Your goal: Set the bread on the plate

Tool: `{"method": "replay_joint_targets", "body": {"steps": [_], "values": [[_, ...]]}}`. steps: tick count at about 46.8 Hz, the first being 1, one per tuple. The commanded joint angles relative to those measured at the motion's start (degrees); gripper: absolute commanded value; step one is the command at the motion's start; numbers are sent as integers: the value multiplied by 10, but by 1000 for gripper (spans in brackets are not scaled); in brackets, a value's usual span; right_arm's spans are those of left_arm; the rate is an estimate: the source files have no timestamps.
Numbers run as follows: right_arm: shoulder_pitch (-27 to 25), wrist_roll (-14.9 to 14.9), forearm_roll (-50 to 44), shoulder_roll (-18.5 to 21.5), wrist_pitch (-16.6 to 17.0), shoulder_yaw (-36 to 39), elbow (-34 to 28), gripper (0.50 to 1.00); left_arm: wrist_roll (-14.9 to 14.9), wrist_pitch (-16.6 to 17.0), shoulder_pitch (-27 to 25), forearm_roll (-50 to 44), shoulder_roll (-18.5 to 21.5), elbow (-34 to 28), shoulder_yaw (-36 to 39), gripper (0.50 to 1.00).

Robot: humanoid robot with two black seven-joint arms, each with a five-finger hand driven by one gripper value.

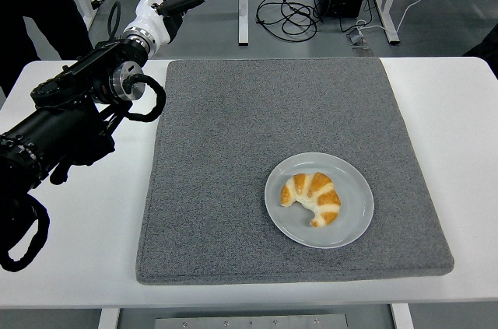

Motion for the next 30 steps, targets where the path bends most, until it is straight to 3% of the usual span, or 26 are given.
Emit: {"method": "replay_joint_targets", "body": {"steps": [1, 30], "values": [[0, 0, 0, 0, 0, 0, 0, 1000, -1, -6, 4, 0, 0, 0, 0, 980], [-9, 0, -1, 0, 2, -8, 7, 1000, -5, -8, 10, 1, 0, 0, 1, 980]]}}
